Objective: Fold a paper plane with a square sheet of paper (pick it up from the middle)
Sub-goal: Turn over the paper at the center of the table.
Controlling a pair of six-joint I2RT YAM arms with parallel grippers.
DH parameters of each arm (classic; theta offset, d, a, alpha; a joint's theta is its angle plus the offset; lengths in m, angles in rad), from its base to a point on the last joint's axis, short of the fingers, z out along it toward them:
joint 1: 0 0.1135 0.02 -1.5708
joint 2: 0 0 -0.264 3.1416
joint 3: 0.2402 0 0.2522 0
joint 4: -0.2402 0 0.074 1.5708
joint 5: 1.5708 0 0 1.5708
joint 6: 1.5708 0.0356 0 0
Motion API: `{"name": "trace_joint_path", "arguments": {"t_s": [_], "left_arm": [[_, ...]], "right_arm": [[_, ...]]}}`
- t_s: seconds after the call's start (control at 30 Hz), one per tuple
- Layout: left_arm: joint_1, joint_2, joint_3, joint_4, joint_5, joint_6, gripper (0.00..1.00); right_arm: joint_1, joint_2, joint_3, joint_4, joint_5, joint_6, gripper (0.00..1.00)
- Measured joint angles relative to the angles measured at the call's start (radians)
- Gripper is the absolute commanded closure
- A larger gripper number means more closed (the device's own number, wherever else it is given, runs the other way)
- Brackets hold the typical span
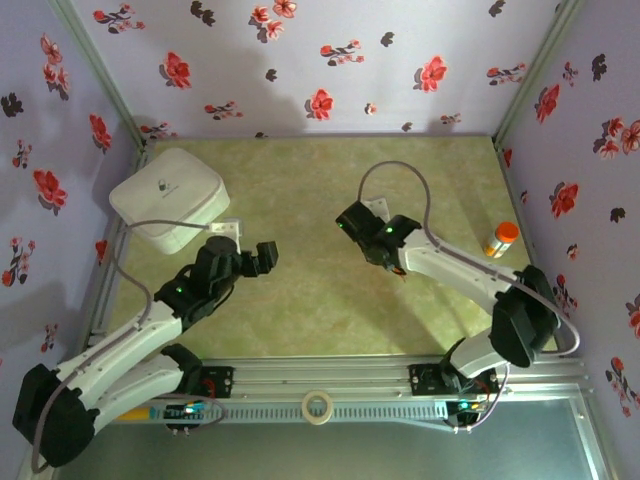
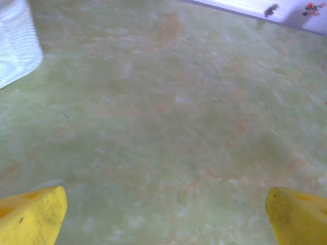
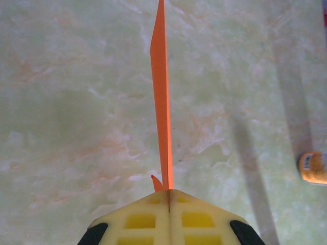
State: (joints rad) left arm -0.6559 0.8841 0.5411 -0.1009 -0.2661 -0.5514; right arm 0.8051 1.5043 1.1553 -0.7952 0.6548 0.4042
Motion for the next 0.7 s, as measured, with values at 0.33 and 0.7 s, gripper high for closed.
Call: {"name": "trace_joint_path", "arguments": {"t_s": [0.33, 0.7], "left_arm": [[0.060, -0.011, 0.000, -0.053, -0.058, -0.064, 0.00], [0.080, -0.019, 0.000, -0.100, -0.083, -0.080, 0.00]], "right_arm": [[0.038, 0.158, 0.091, -0.047, 0.063, -0.016, 1.00], [0.104, 0.364, 0.190, -0.049, -0.014, -0.011, 1.00]]}}
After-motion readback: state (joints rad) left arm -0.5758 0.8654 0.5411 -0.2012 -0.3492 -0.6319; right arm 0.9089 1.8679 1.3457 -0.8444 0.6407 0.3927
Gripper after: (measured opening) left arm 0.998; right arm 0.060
